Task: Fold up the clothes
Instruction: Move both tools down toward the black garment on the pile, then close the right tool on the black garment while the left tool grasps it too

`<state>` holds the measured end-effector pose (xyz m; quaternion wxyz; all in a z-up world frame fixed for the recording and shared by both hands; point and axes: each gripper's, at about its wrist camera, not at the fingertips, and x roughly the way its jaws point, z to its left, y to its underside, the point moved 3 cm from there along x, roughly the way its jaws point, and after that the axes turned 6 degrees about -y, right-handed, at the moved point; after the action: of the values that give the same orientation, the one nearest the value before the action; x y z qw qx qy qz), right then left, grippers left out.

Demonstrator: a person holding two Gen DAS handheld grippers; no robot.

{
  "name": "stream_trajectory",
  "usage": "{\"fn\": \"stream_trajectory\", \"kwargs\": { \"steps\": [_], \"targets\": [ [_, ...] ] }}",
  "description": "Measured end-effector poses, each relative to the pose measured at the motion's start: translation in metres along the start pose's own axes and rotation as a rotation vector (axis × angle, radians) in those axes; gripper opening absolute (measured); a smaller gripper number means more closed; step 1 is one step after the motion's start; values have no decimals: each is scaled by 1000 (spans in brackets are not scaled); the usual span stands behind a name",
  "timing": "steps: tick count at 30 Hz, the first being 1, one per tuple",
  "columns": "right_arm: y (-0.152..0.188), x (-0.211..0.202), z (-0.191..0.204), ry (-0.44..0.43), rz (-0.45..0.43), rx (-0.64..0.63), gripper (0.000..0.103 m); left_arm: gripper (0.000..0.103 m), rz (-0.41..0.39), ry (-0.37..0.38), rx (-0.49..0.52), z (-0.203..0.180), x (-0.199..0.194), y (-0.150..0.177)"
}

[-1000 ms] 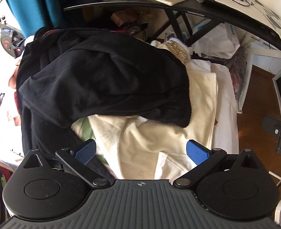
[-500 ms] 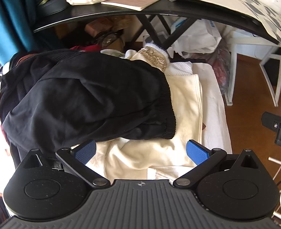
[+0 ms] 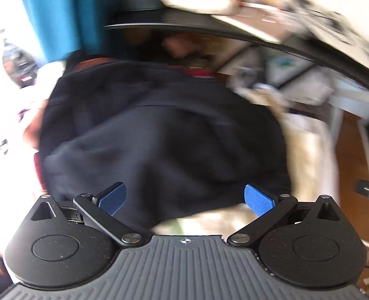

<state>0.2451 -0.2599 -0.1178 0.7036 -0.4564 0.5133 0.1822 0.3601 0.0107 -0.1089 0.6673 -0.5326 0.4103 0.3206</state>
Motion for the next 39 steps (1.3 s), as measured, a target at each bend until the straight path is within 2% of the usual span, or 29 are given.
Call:
{"fn": "stream_trajectory", "kwargs": {
  "steps": [6, 9, 12, 15, 18, 19, 21, 22, 23, 24, 25, 29, 32, 34, 36, 39],
  "targets": [
    [25, 31, 98, -79, 0, -225, 102, 103, 35, -183, -166, 122, 37, 22],
    [44, 44, 153, -149, 11, -338, 102, 103, 61, -235, -199, 164, 49, 35],
    [66, 52, 210, -236, 3, -453, 102, 103, 96, -252, -217, 191, 57, 47],
    [88, 59, 258, -297, -19, -555, 102, 103, 116, -223, -237, 203, 62, 56],
    [97, 72, 284, -295, -32, -587, 102, 103, 115, -201, -222, 205, 67, 57],
    [98, 76, 291, -291, -37, -591, 99, 103, 111, -199, -207, 204, 69, 55],
    [90, 75, 287, -299, -63, -532, 84, 103, 97, -193, -175, 201, 72, 50],
    [86, 71, 282, -315, -78, -483, 68, 103, 87, -182, -160, 200, 73, 46],
    [80, 68, 275, -332, -88, -437, 55, 103, 77, -170, -147, 198, 74, 43],
    [75, 66, 268, -344, -90, -402, 49, 103, 70, -159, -138, 197, 76, 39],
    [71, 64, 259, -348, -97, -377, 37, 103, 63, -149, -129, 196, 78, 36],
    [57, 50, 235, -316, -169, -322, 14, 103, 46, -120, -96, 189, 85, 27],
    [47, 36, 218, -224, -271, -260, 13, 103, 29, -94, -46, 180, 90, 24],
    [38, 31, 201, -168, -306, -190, 13, 103, 24, -60, -1, 172, 93, 27],
    [34, 32, 190, -161, -303, -161, 13, 103, 30, -16, 47, 164, 99, 33],
    [37, 34, 183, -190, -273, -183, 15, 103, 24, 28, 100, 159, 100, 46]
  ]
}}
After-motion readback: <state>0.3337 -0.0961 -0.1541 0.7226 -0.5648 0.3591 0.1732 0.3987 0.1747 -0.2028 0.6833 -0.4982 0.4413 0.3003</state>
